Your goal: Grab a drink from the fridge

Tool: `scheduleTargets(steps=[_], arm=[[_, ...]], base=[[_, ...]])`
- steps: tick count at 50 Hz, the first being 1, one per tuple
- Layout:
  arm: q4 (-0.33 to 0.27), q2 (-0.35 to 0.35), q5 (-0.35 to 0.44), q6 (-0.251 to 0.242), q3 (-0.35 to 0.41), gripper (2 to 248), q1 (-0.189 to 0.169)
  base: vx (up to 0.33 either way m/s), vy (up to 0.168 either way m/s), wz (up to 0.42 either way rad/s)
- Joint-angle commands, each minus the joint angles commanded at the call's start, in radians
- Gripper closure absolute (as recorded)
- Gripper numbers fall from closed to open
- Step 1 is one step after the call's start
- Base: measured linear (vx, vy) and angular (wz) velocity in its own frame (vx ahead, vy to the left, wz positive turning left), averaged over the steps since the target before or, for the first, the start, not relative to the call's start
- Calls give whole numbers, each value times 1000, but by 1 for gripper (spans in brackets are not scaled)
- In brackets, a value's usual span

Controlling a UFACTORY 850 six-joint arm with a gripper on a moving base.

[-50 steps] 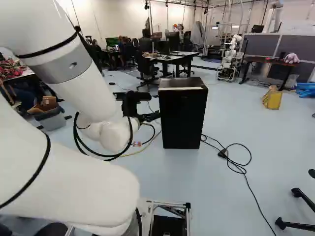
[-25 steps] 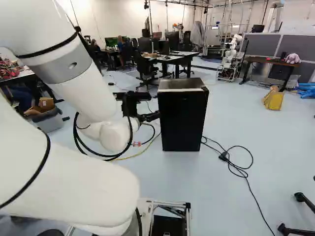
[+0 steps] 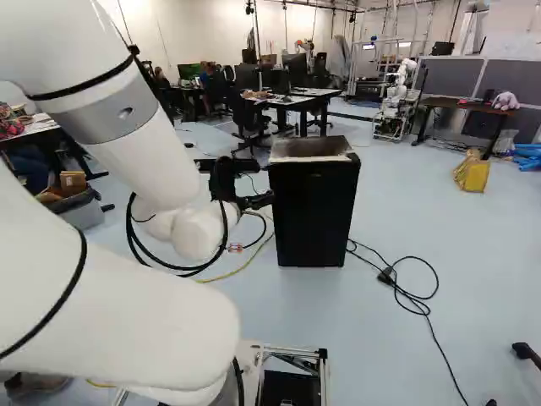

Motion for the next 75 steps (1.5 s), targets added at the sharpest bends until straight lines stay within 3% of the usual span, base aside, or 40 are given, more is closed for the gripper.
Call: scheduleTargets(steps=[75], arm=[[0, 0, 0, 0, 0, 3, 0]], base=[[107, 0, -9]])
